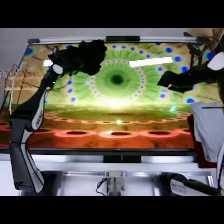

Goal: Fold the shirts.

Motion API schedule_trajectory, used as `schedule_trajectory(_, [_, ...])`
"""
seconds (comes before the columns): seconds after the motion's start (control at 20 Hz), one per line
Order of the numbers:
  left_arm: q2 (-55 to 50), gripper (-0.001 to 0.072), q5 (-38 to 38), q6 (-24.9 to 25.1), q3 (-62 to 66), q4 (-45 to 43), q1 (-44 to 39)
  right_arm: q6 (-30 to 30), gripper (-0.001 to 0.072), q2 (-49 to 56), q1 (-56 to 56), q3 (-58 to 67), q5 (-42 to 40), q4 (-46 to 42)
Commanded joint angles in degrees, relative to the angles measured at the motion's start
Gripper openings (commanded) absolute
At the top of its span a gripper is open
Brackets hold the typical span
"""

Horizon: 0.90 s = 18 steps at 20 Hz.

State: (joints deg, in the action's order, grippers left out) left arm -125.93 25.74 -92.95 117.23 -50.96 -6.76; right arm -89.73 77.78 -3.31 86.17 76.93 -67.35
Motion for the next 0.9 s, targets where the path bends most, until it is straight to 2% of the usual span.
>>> schedule_trajectory(0.0, [-1.09, 0.0429, -1.99, -1.88, 0.0, 0.22, -0.39, 0.0, 0.0654, 0.04, -0.02, 0.0, -0.79, 0.02])
schedule_trajectory(0.2, [-2.56, 0.0427, 0.26, -1.86, -0.02, 0.46, -0.33, -0.02, 0.0654, 0.04, -0.02, 0.0, -0.68, 0.07])
schedule_trajectory(0.3, [-3.06, 0.0379, 0.2, -1.86, -0.02, 0.48, -0.42, 0.0, 0.0654, 0.04, -0.02, 0.0, -0.68, 0.44])
schedule_trajectory(0.55, [-4.68, 0.0372, -3.93, -1.9, -0.02, 3.3, -1.05, -0.02, 0.0654, 0.04, -0.02, 0.0, -0.61, 1.51])
schedule_trajectory(0.6, [-5.14, 0.0333, -5.44, -1.88, -0.02, 5.95, -1.05, -0.02, 0.0654, 0.04, -0.02, 0.0, -0.61, 1.51])
schedule_trajectory(0.65, [-5.62, 0.0258, -7.04, -1.88, -0.02, 8.17, -1.05, -0.02, 0.0654, 0.04, -0.02, 0.0, -0.61, 1.53])
schedule_trajectory(0.75, [-6.47, 0.0257, -8.87, -1.9, -0.02, 11.63, -1.05, -0.02, 0.0654, 0.04, -0.02, 0.0, -0.35, 1.81])
schedule_trajectory(0.85, [-7.1, 0.0168, -9.25, -1.9, -0.02, 13.9, -1.05, -0.02, 0.0654, 0.04, -0.02, 0.0, -0.28, 2.01])
